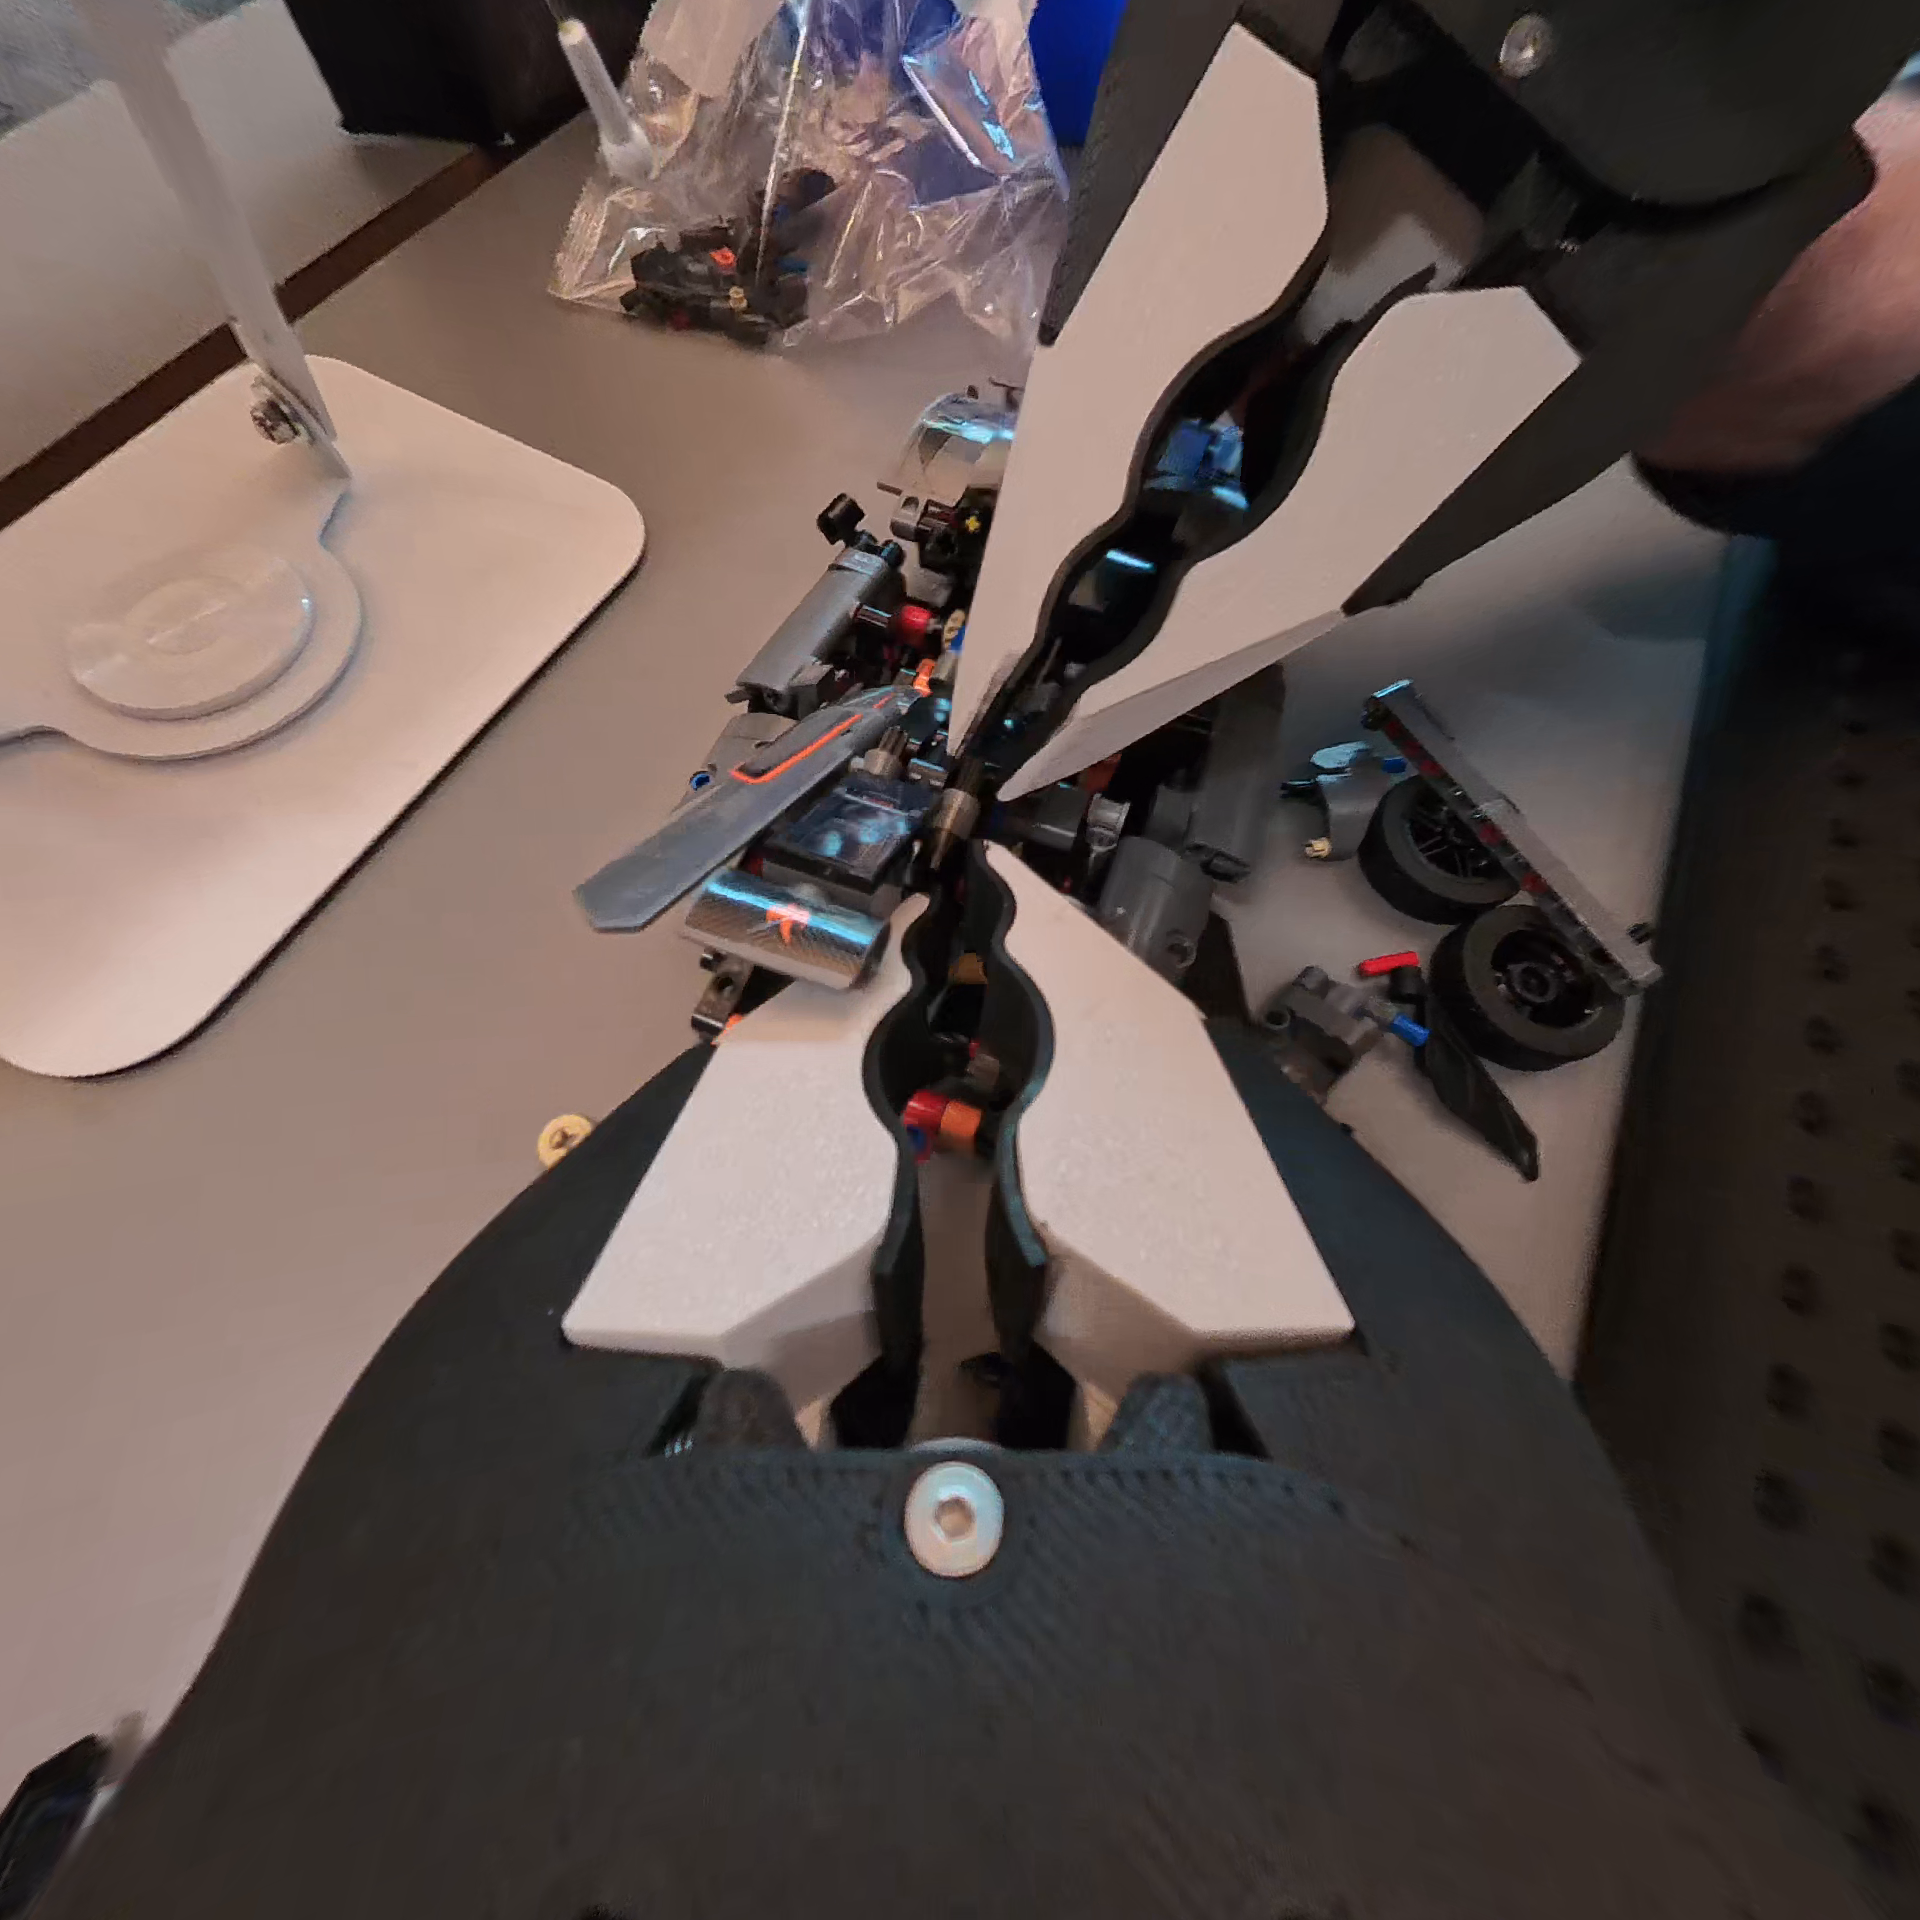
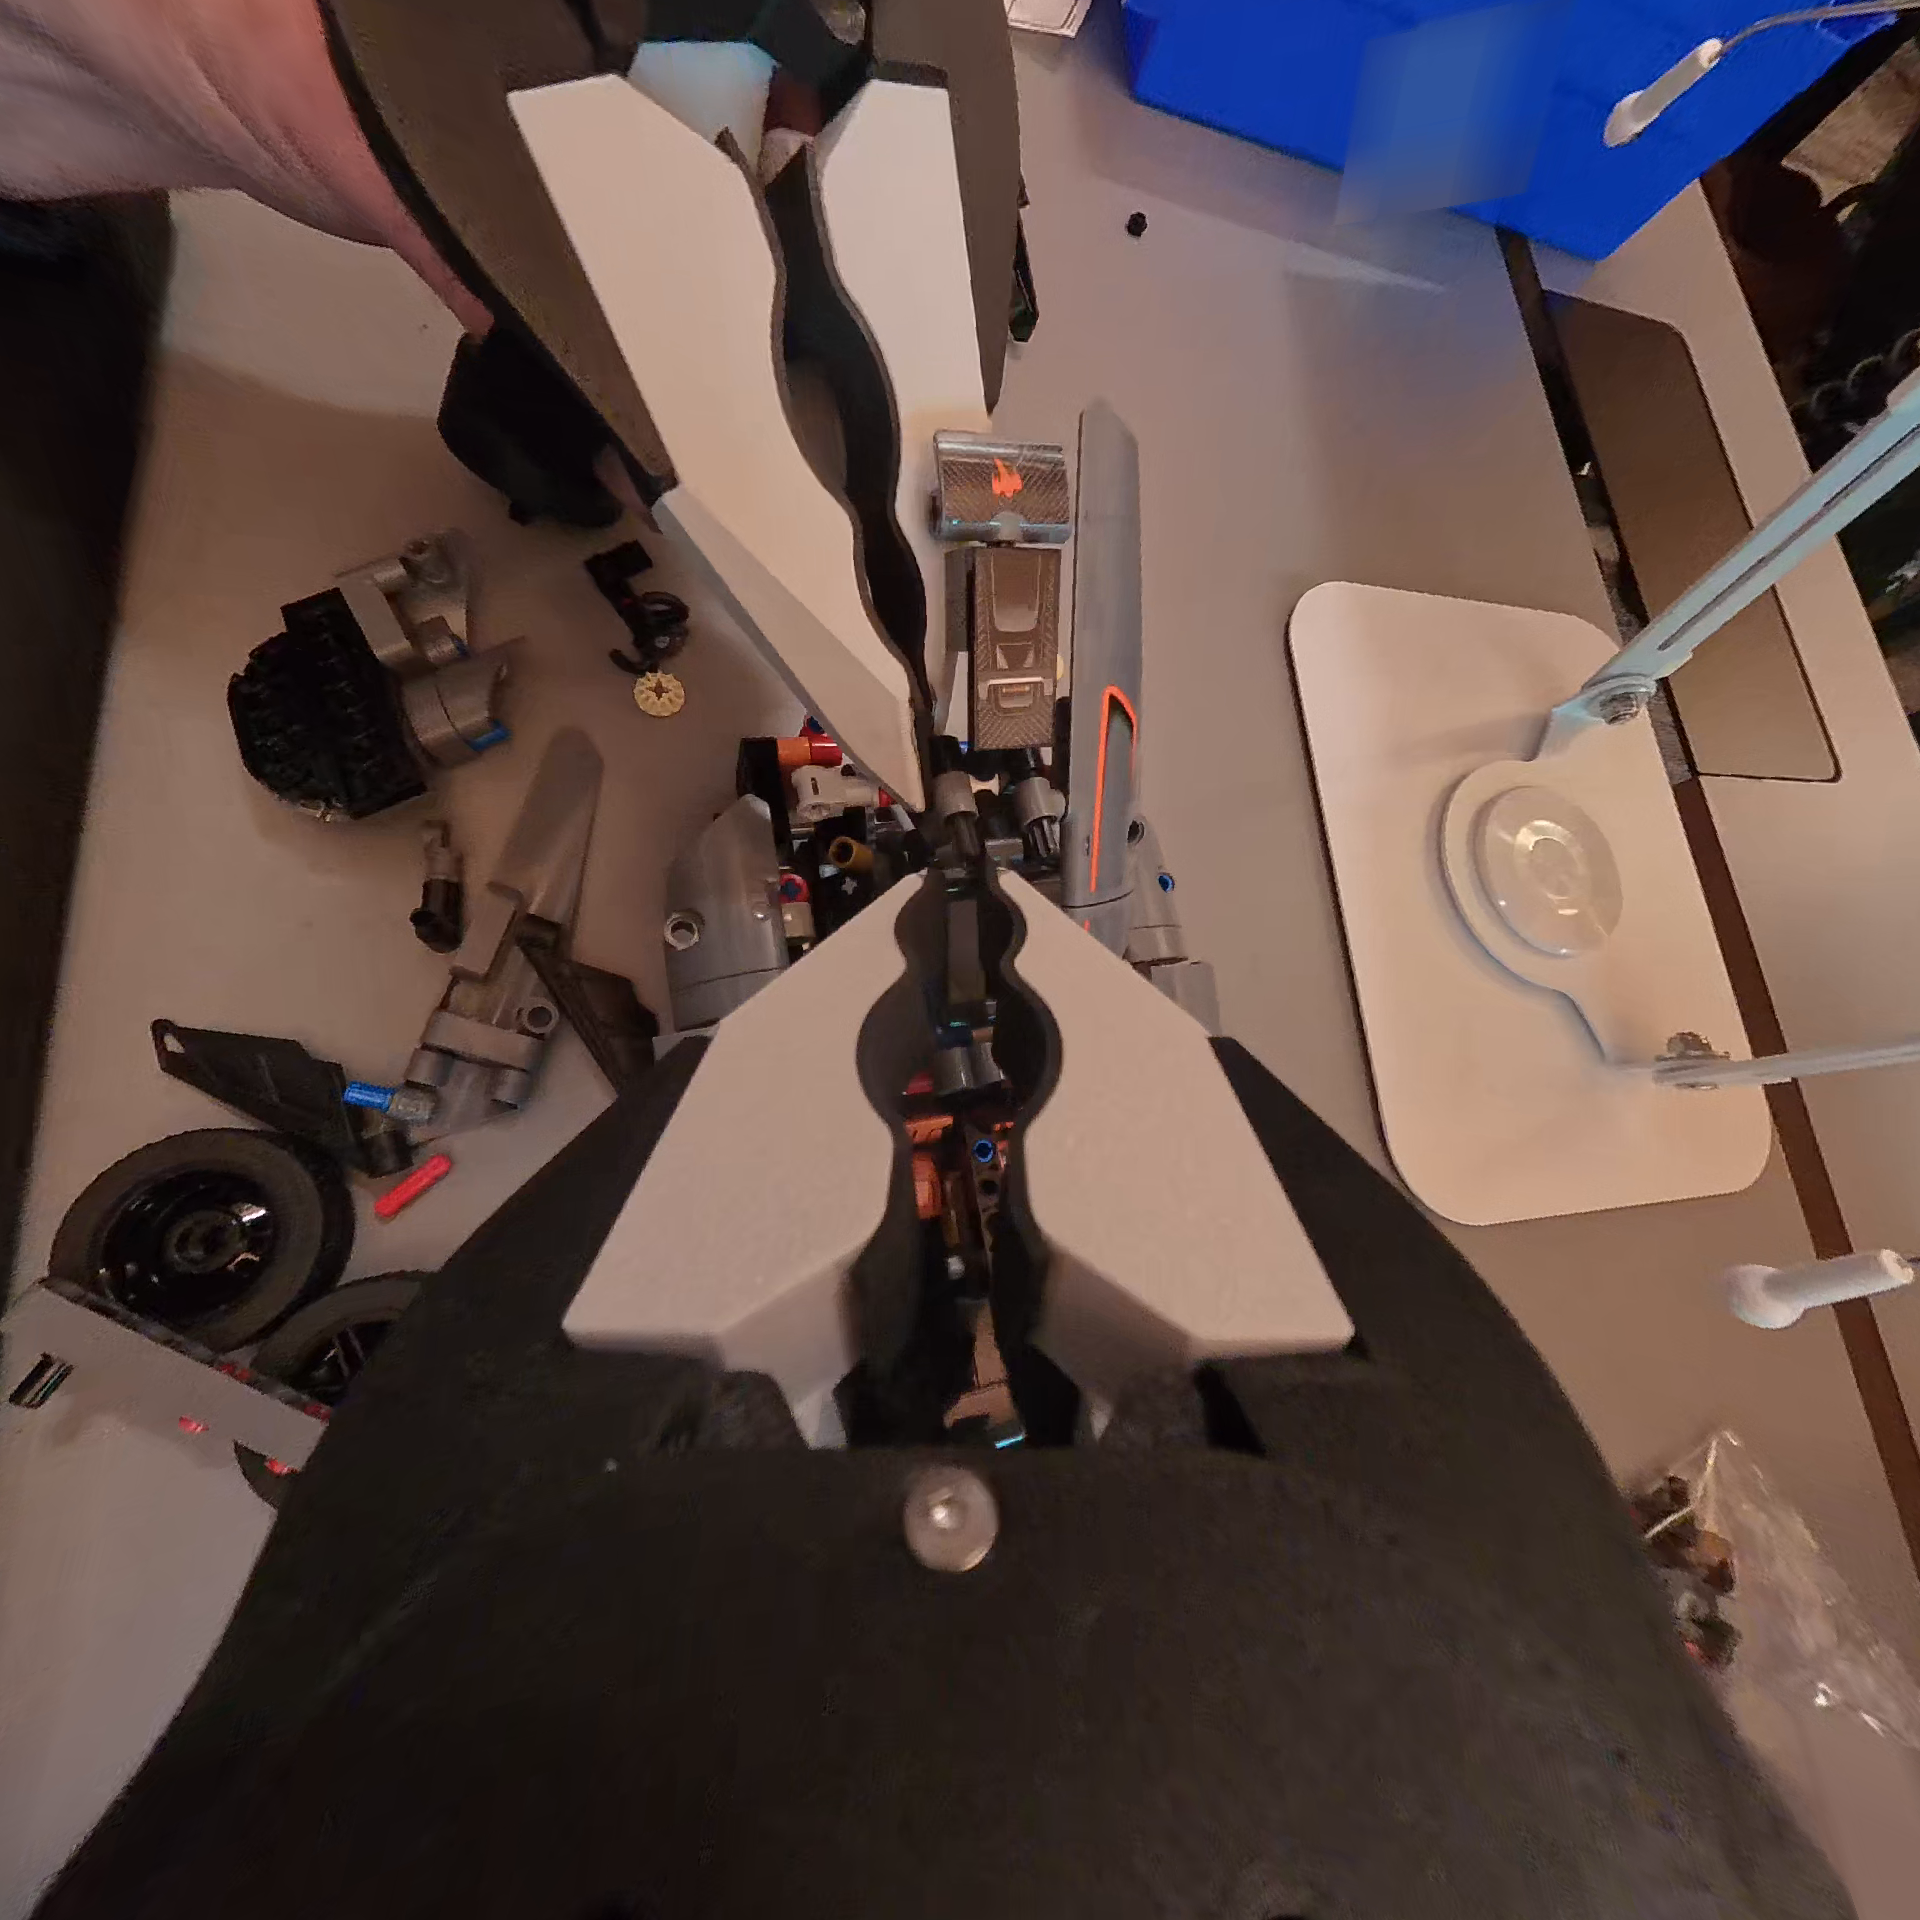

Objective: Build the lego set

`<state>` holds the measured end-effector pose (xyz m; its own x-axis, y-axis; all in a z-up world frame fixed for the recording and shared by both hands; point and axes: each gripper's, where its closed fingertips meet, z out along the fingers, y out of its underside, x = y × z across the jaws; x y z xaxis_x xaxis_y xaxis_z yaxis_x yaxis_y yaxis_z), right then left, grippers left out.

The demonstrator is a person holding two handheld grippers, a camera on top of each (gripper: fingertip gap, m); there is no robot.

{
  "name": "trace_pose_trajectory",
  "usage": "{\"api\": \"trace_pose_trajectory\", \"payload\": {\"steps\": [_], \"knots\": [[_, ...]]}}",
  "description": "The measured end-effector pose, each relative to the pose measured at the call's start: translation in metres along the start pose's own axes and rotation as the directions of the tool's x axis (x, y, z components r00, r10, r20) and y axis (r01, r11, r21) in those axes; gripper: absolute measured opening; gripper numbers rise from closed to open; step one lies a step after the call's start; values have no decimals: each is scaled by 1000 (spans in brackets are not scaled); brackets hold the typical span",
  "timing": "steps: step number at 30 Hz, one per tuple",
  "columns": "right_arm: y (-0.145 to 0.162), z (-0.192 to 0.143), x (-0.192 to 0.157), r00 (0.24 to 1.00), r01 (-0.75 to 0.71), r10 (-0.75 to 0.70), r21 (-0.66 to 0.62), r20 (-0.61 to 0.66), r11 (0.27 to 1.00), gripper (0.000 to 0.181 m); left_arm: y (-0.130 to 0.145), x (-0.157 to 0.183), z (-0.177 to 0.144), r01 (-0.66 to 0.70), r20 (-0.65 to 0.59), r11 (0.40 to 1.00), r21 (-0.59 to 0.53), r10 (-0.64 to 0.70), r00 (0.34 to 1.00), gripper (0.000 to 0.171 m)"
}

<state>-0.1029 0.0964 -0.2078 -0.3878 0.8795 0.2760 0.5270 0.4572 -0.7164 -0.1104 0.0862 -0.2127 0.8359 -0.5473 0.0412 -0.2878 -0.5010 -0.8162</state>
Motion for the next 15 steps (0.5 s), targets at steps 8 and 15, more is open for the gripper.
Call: {"api": "trace_pose_trajectory", "payload": {"steps": [8, 15], "knots": [[2, 2, 1, 1000, -14, 14, -11, -10, 1000, 3, 2, -5, -1, -128, 133, 991, -46, 133, 982, 0], [12, -1, 11, 998, -67, 67, -12, -13, 998, 3, 9, -35, -35, -204, 324, 974, -94, 224, 919, 0]]}}
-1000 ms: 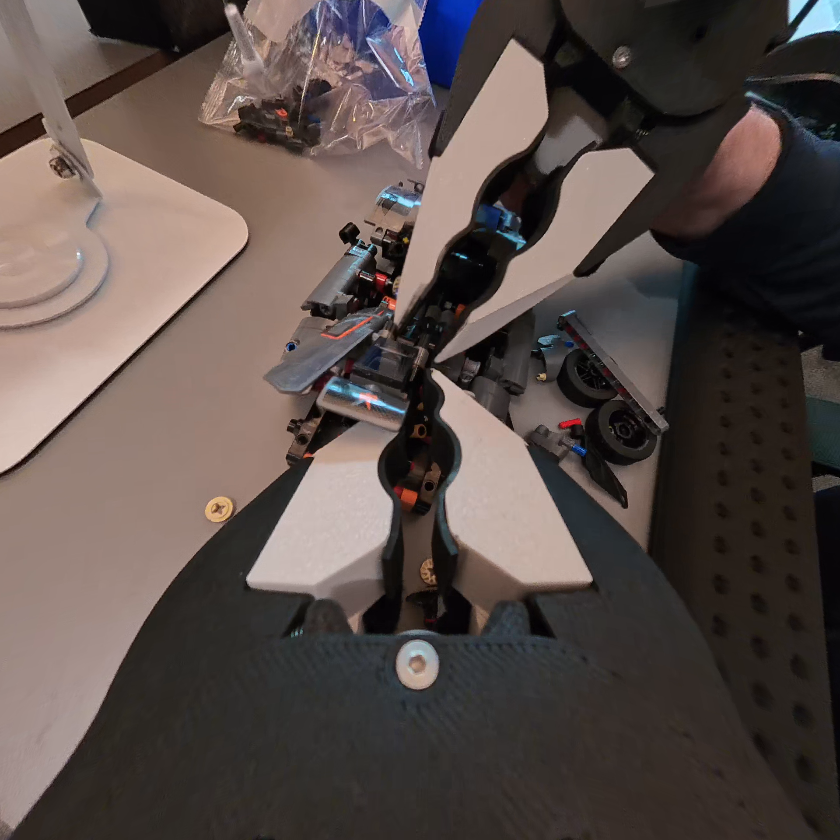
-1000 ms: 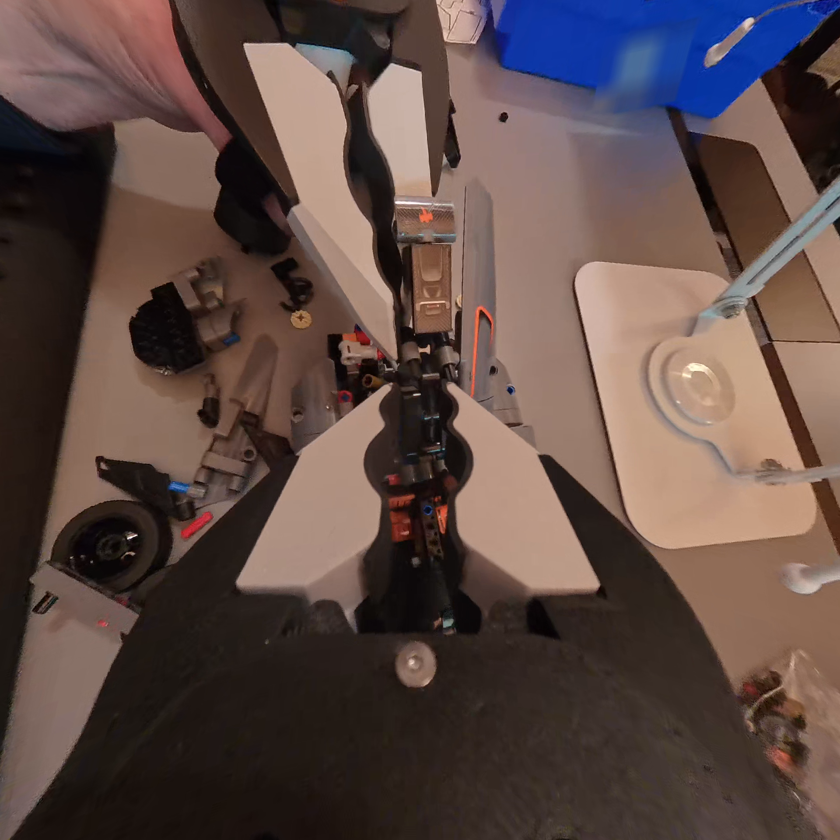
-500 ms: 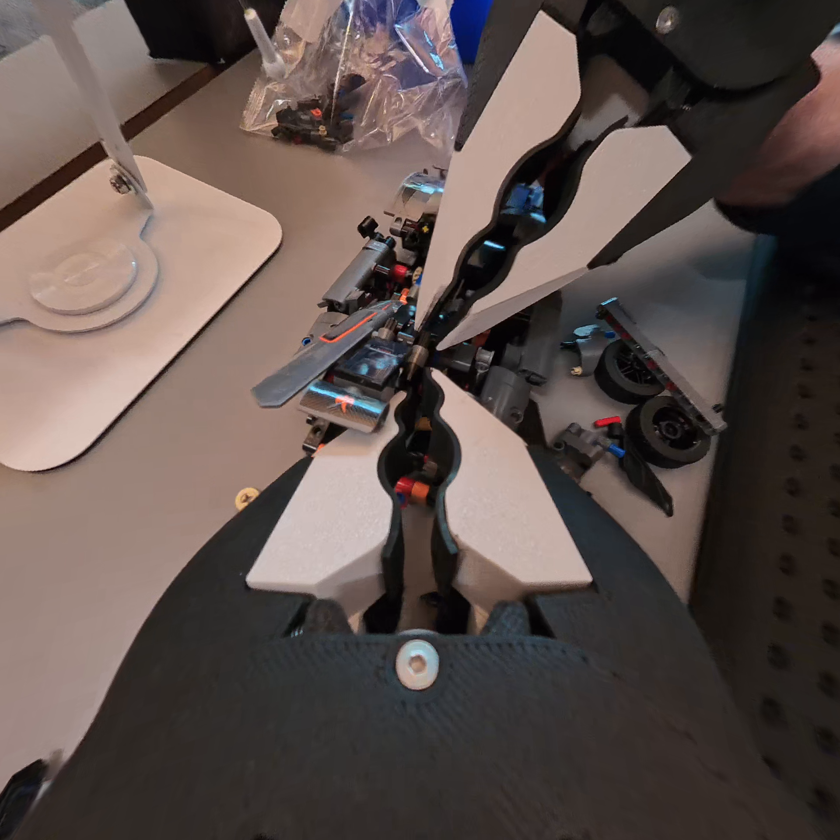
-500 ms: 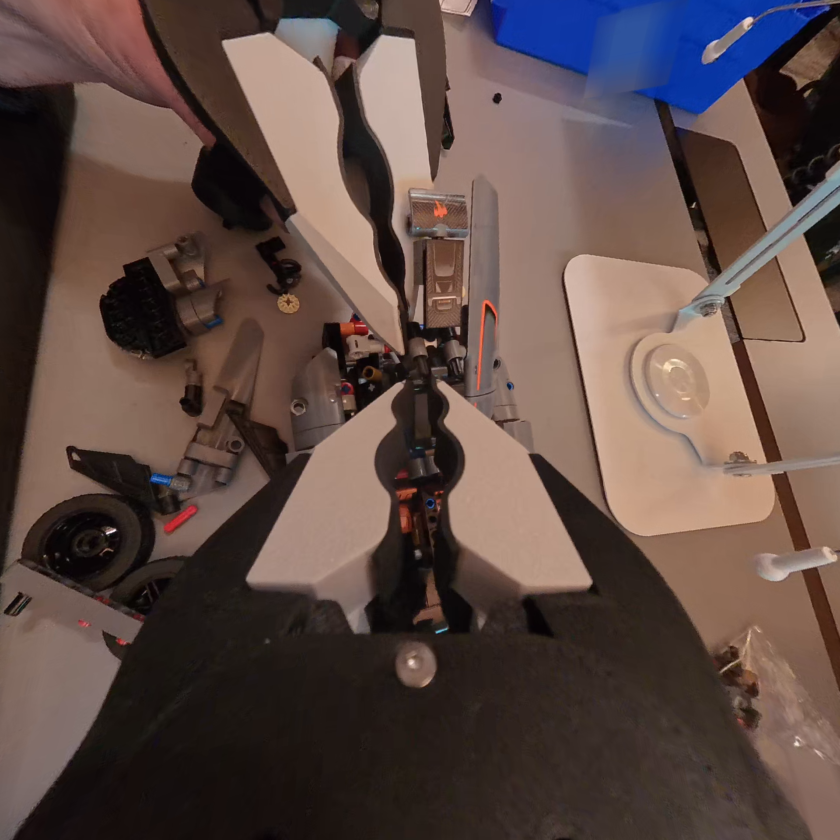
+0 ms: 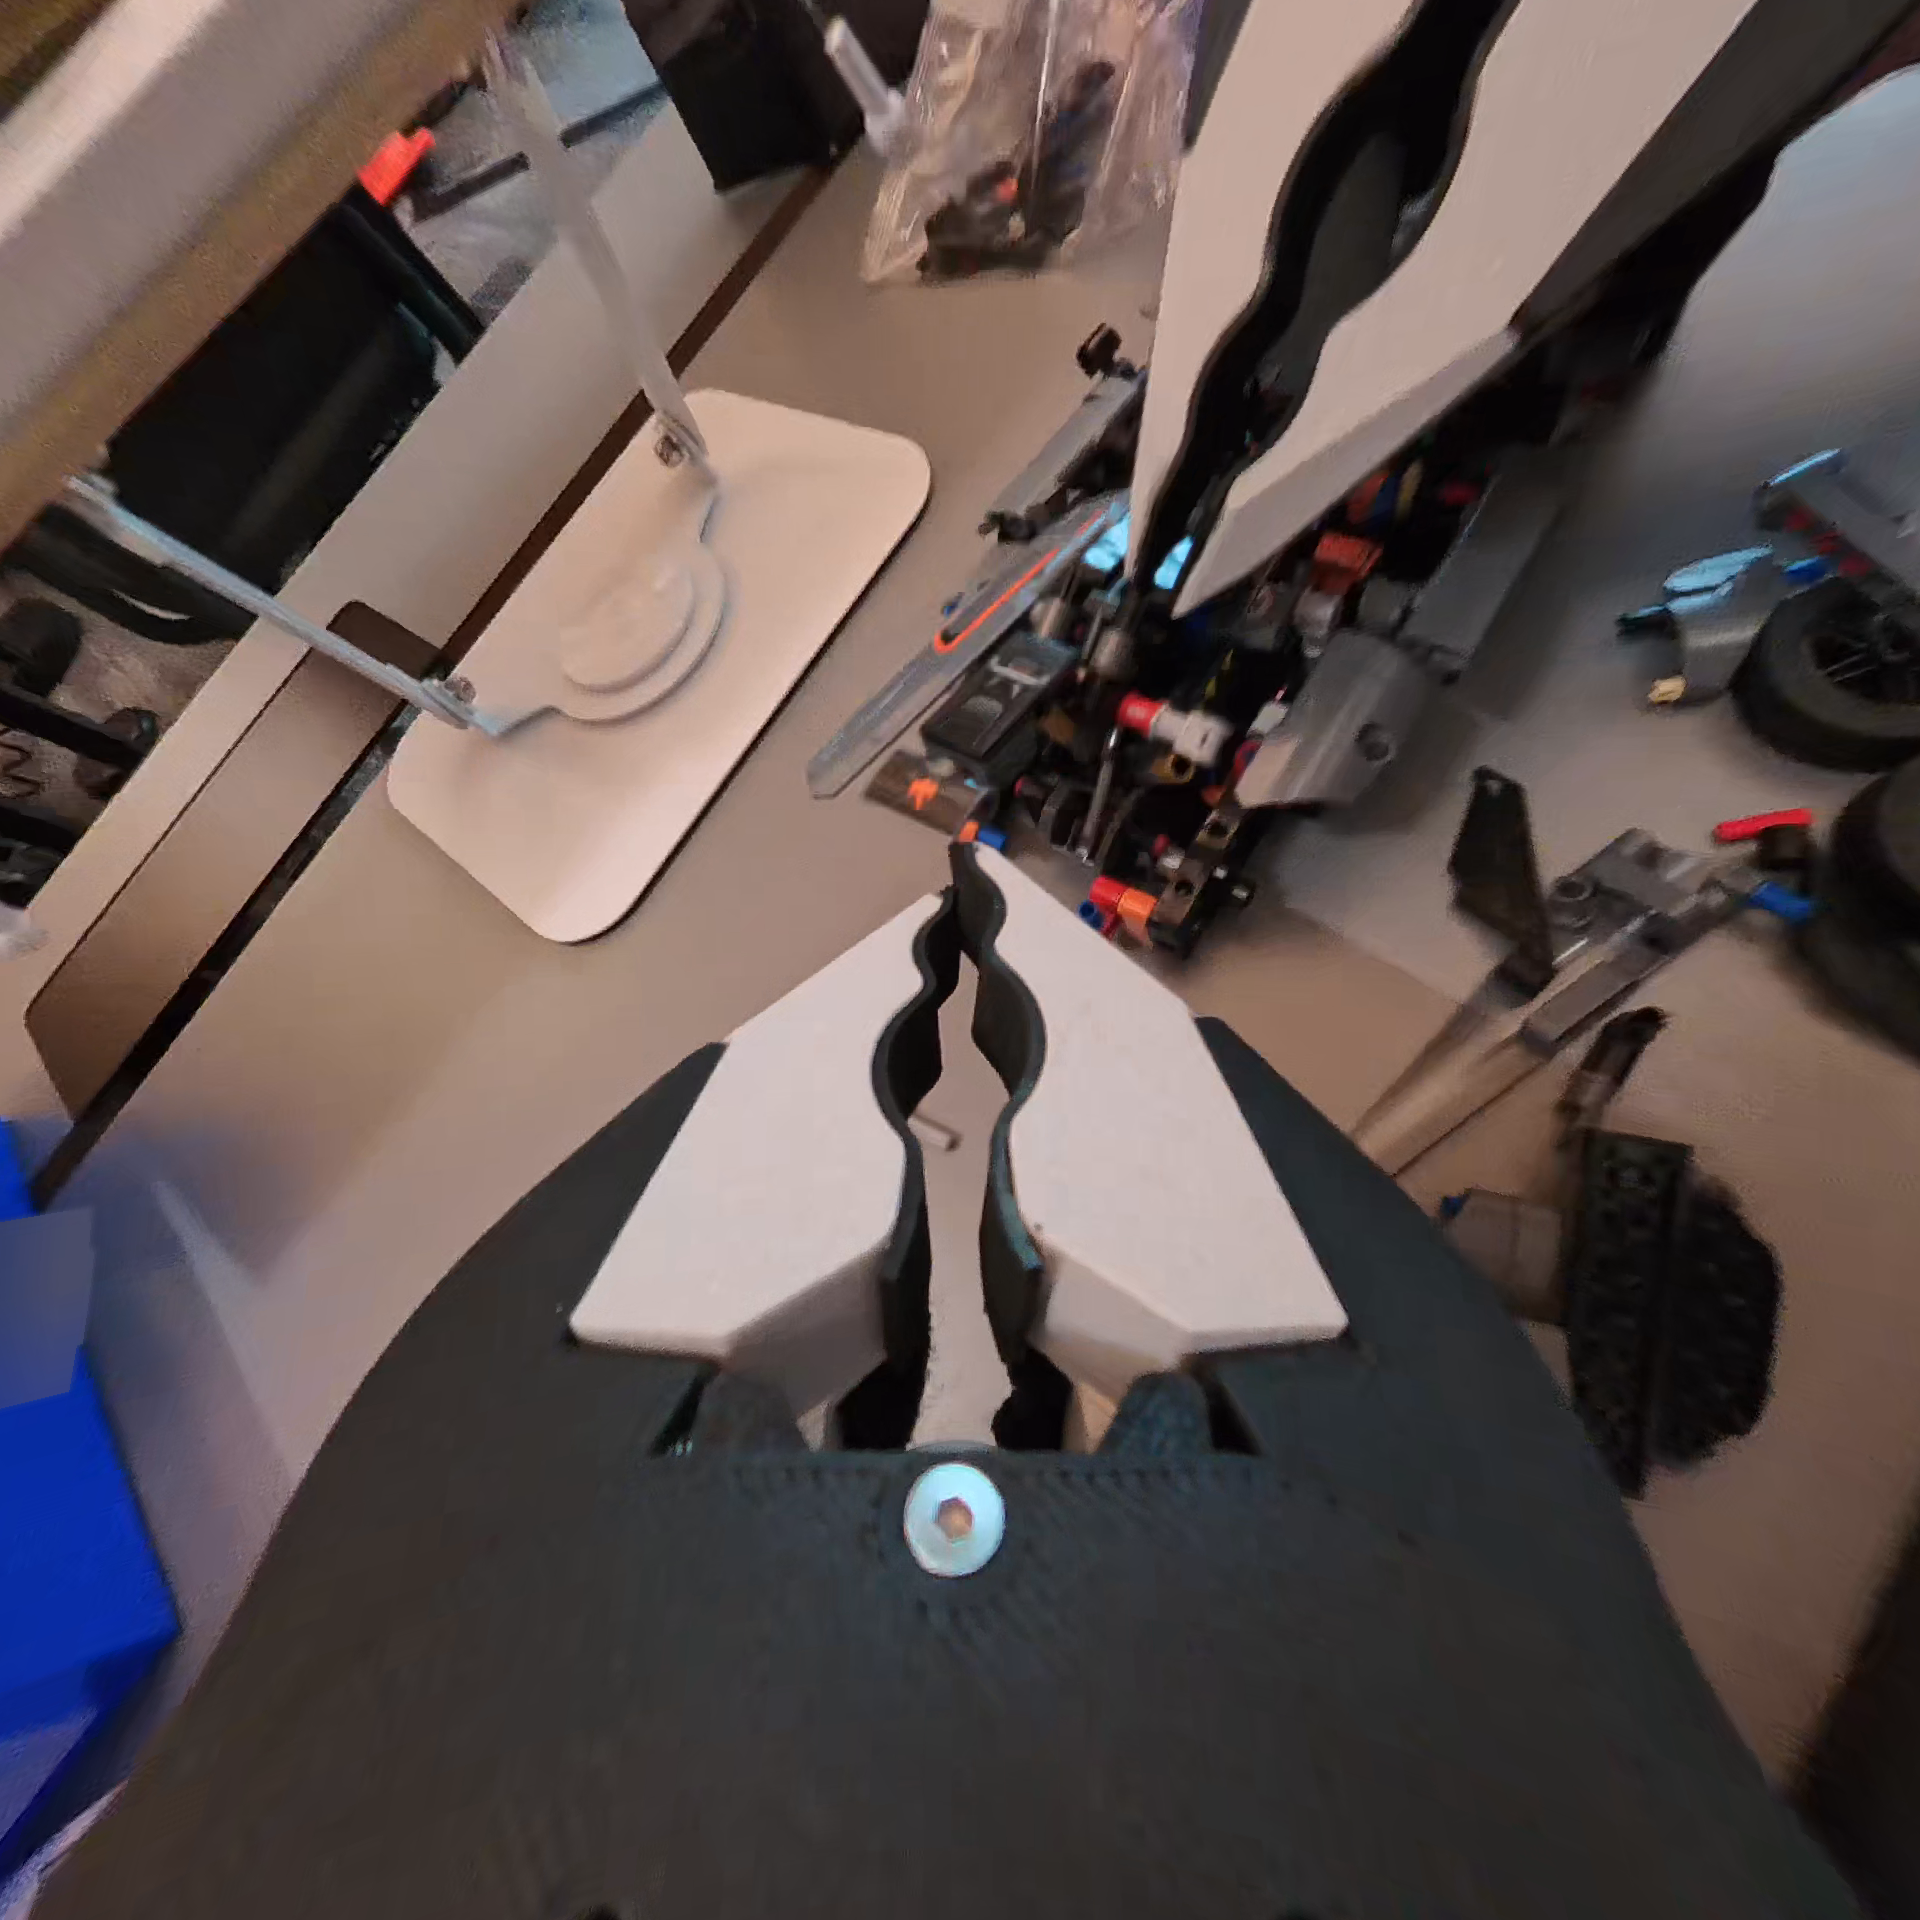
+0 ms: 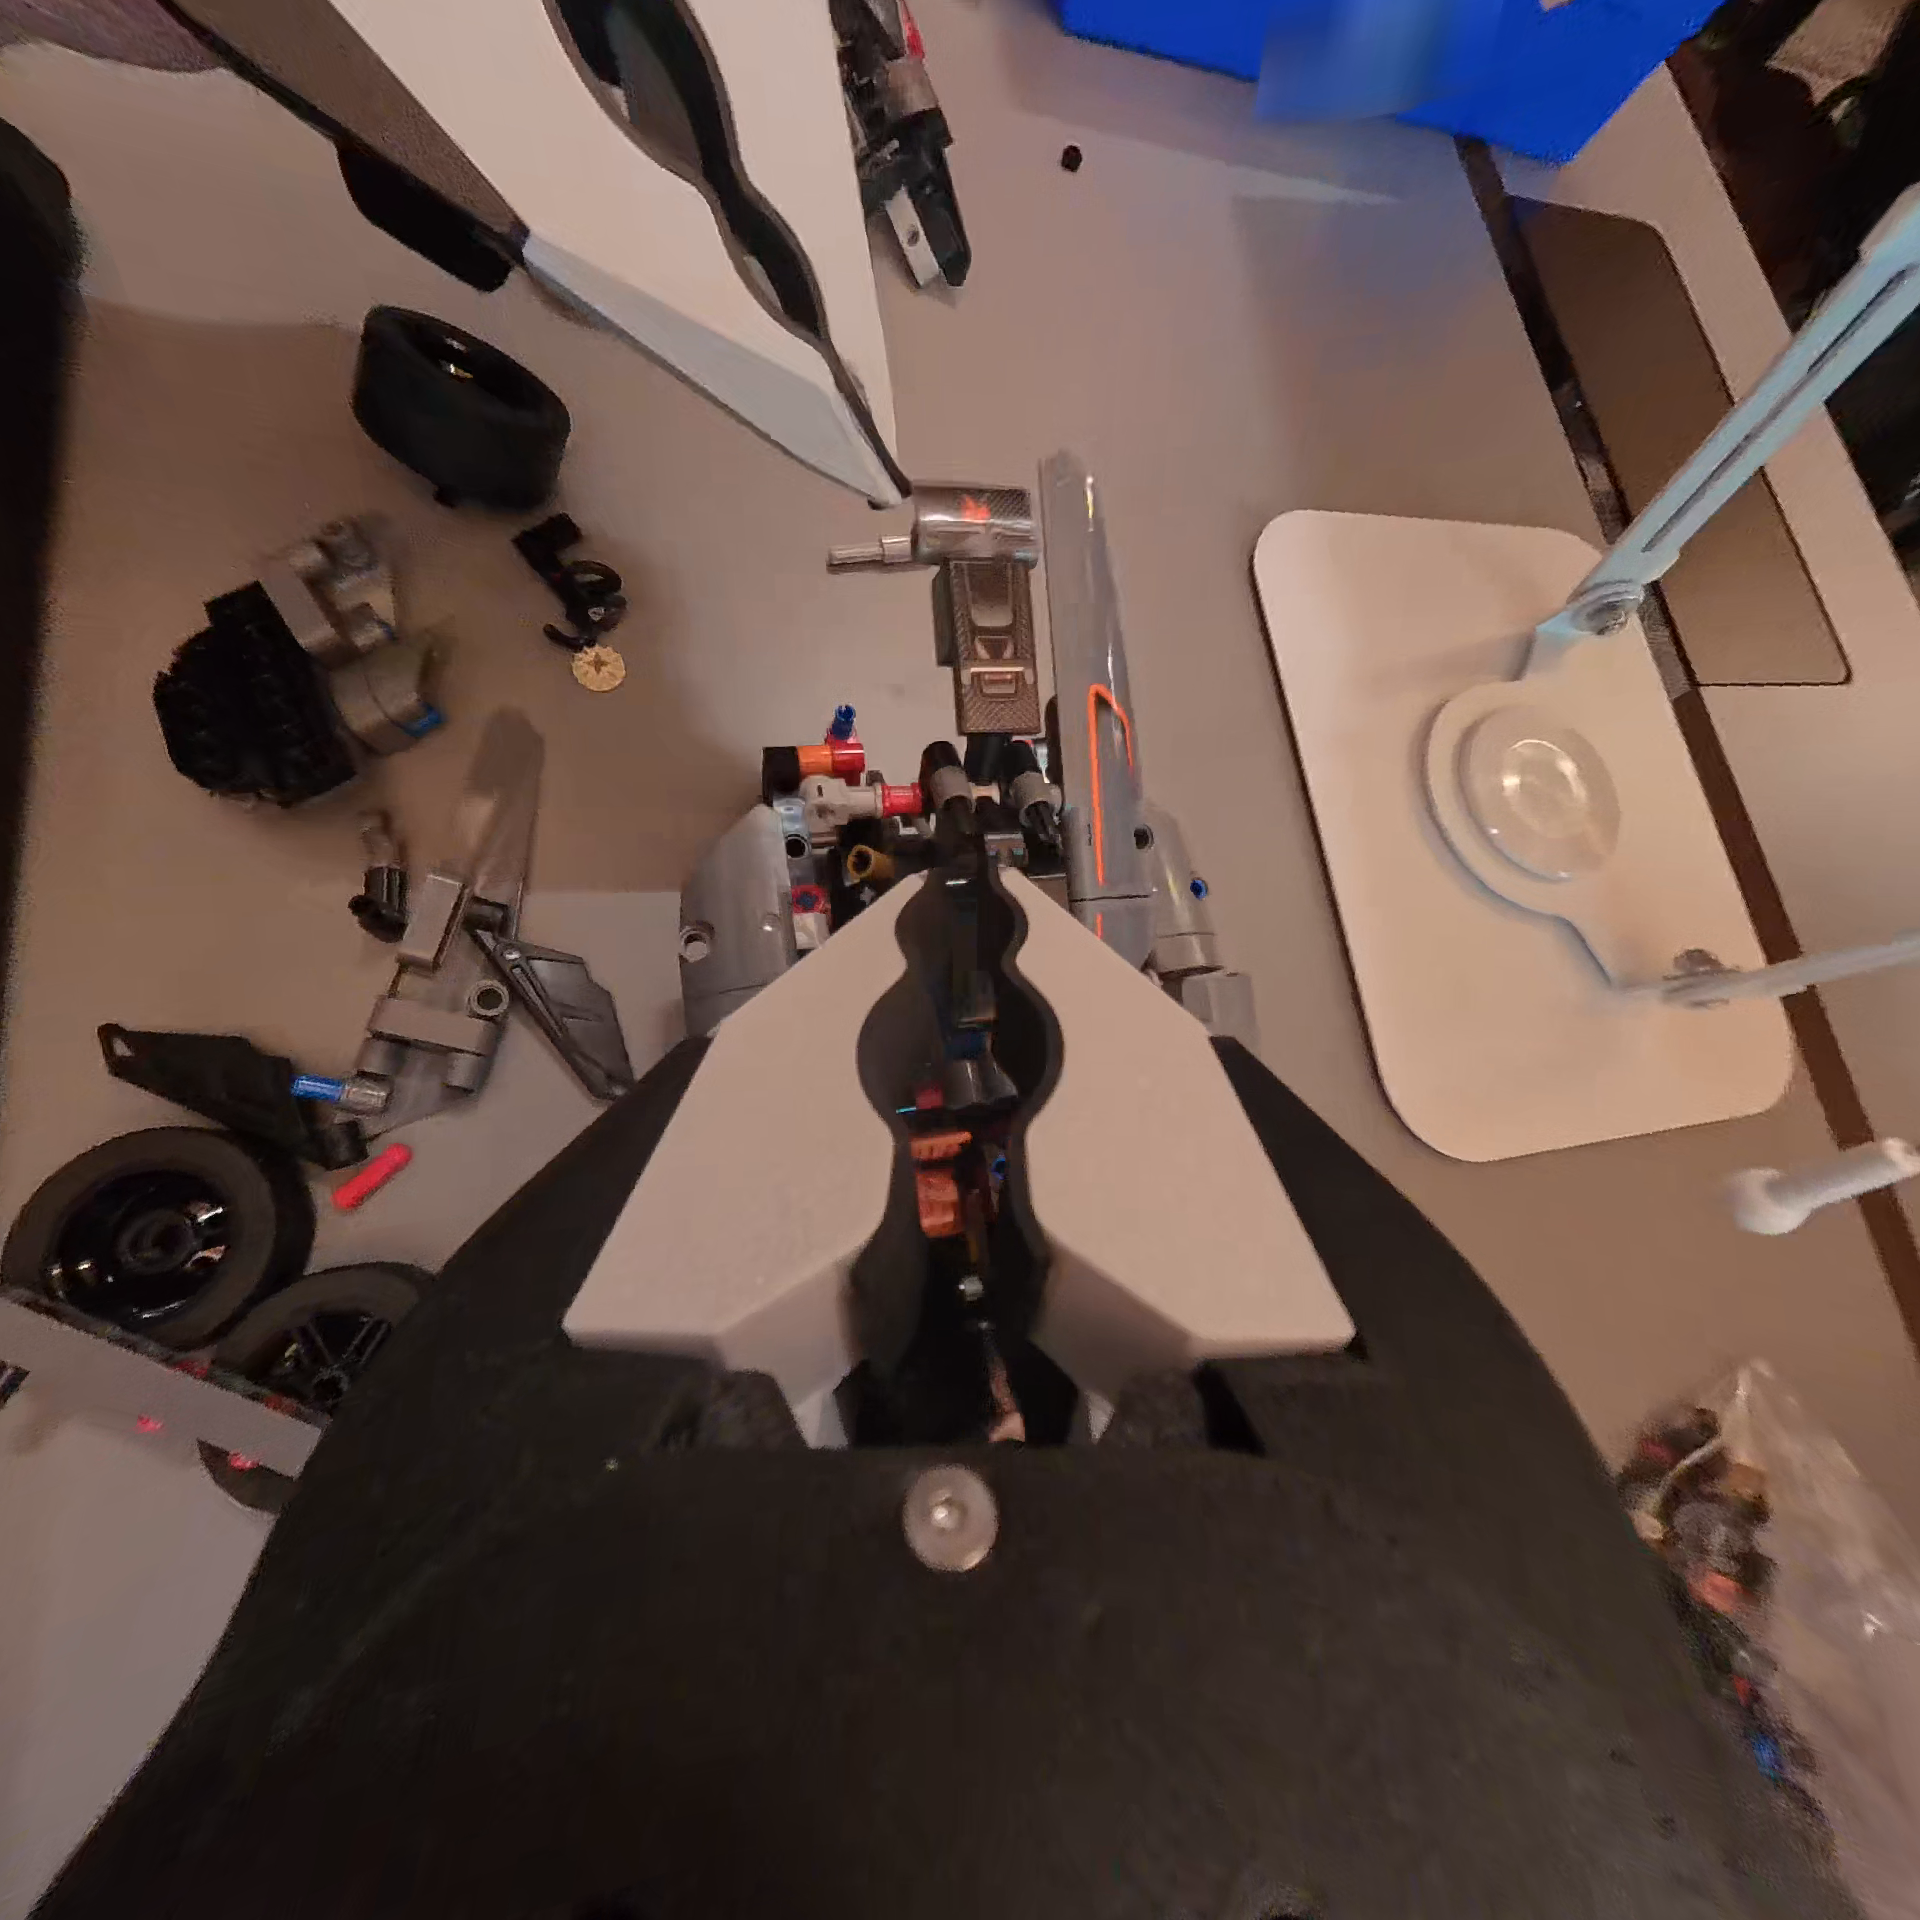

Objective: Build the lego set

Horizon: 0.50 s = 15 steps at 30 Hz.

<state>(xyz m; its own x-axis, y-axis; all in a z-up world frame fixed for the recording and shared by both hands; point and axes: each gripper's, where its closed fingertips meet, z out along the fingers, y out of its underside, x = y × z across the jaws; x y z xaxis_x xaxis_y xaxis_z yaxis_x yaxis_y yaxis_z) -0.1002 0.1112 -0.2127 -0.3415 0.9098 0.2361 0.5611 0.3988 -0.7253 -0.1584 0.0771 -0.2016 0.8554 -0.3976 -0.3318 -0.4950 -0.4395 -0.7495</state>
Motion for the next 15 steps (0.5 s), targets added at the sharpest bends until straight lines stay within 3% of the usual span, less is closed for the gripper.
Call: {"api": "trace_pose_trajectory", "payload": {"steps": [2, 6, 7, 8, 11, 15], "knots": [[-1, -1, -1, 999, -28, 28, 14, 17, 1000, 4, -1, 7, 5, 2, -32, 1000, -2, -3, 999, 0], [-1, -3, -2, 999, -35, 34, 30, 37, 999, 4, -17, 2, 1, -140, 106, 989, 38, 135, 985, 1], [-1, -3, -3, 999, -33, 31, 29, 44, 999, 5, -18, 2, 1, -155, 129, 987, 36, 149, 980, 24], [-1, -3, -3, 999, -28, 27, 29, 45, 999, 4, -16, 0, 3, -182, 165, 983, 6, 178, 970, 36], [-1, -3, -3, 998, -32, 30, 33, 53, 999, 5, -22, 3, 4, -317, 235, 948, -26, 314, 920, 48], [-2, -2, -3, 999, -27, 25, 36, 48, 999, 5, -27, 12, 20, -497, 269, 857, -138, 516, 813, 37]]}}
